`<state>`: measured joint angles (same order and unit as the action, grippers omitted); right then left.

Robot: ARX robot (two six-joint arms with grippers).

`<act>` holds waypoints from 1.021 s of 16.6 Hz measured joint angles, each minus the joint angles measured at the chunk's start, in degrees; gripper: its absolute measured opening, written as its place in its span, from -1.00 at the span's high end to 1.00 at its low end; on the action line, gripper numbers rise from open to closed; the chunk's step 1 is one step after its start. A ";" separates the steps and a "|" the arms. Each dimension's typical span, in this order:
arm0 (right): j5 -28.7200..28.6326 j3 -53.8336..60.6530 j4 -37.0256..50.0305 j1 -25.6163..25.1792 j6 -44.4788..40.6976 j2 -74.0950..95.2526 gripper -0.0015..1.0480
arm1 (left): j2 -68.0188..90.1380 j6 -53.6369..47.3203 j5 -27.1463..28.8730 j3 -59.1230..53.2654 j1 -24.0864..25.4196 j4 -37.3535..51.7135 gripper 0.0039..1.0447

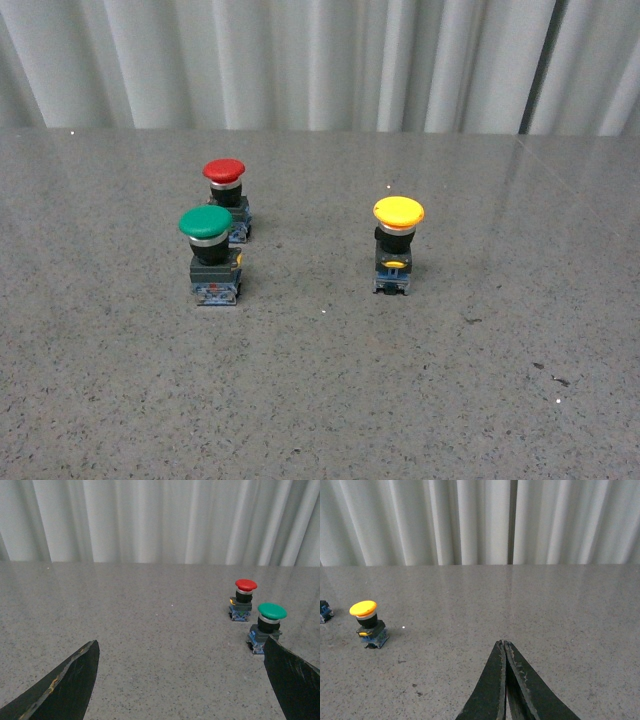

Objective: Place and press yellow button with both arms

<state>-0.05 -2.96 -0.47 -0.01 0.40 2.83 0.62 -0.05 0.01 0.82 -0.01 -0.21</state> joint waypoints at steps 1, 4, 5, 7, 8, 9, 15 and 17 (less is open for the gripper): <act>0.00 0.15 0.09 0.00 0.00 -0.35 0.97 | 0.00 0.00 0.00 0.00 0.00 -0.02 -0.88; 0.07 2.23 -0.07 0.00 -0.02 -2.25 0.97 | 0.00 0.02 0.07 0.00 0.00 0.00 -0.88; 0.02 2.23 0.37 0.00 -0.07 -2.56 0.97 | 0.00 0.00 0.07 0.00 0.00 0.00 -0.88; 0.02 2.23 0.17 0.00 -0.07 -2.58 0.97 | 0.00 0.00 0.00 0.00 0.00 -0.02 -0.88; 0.02 2.23 0.17 0.00 -0.07 -2.58 0.97 | 0.00 0.00 0.02 0.00 0.00 -0.02 -0.88; 0.02 2.23 0.17 0.00 -0.07 -2.58 0.97 | 0.00 0.00 0.00 0.00 0.00 -0.02 -0.88; 0.02 2.23 0.17 0.00 -0.07 -2.58 -0.87 | 0.00 0.00 0.00 0.00 0.00 -0.02 -0.88; 0.02 2.23 0.17 0.00 -0.07 -2.58 -0.87 | 0.00 0.02 0.00 0.00 0.00 -0.02 -0.88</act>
<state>-0.03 -0.73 -0.30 -0.01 0.34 0.25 0.62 -0.03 0.01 0.82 -0.01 -0.23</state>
